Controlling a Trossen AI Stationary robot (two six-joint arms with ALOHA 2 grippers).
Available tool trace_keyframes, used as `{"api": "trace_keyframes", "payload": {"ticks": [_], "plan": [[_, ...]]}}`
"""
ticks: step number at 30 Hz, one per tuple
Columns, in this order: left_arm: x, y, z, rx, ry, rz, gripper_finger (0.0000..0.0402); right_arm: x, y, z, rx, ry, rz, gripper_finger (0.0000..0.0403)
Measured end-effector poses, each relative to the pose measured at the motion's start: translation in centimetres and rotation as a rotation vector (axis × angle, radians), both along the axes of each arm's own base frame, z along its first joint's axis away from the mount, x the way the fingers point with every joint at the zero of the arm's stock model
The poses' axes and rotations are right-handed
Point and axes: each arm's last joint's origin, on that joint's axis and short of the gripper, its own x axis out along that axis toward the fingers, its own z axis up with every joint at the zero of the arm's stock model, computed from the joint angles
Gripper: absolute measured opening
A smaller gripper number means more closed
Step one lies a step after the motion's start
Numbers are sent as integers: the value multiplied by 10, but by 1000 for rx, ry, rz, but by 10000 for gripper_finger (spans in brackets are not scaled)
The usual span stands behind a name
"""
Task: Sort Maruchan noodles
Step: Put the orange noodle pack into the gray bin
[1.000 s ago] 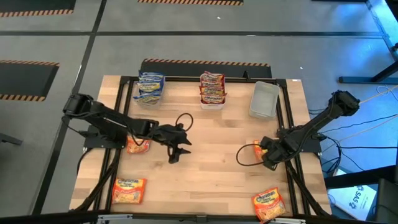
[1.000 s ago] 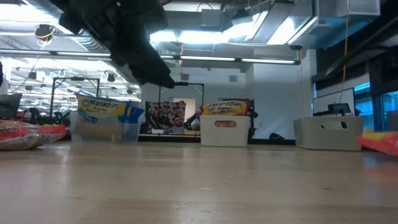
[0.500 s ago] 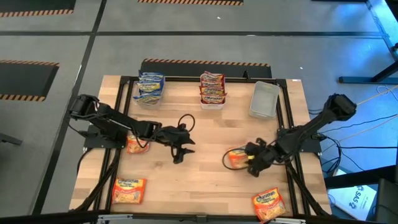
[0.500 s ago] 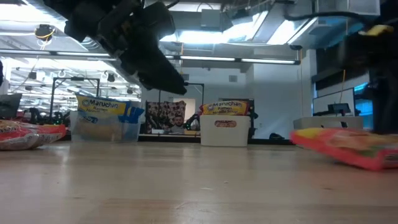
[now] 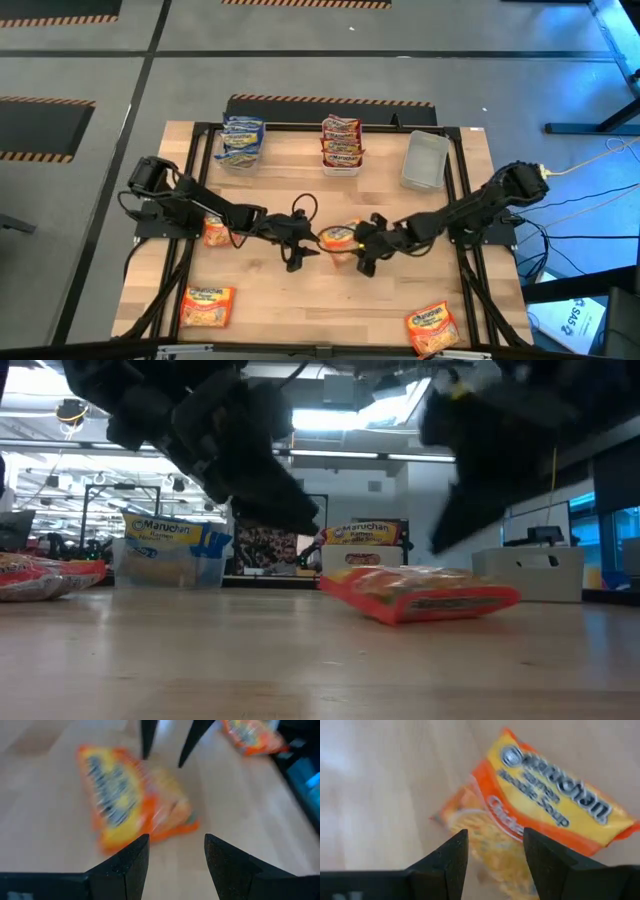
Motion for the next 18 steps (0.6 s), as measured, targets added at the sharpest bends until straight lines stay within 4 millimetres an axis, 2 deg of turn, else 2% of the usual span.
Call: {"api": "trace_keyframes", "payload": {"ticks": [5, 8, 13, 18], "plan": [[6, -16, -6, -31, -88, -36, 184, -5, -5, 41, -61, 14, 15, 179], [11, -18, -18, -25, -110, -18, 184, -17, -11, 50, -39, 23, -18, 179], [19, -19, -32, -31, -108, -11, 184, -29, -36, 39, 17, 57, -116, 193], [22, -20, -37, -30, -94, -18, 184, -30, -62, 13, 199, 30, -116, 249]]}}
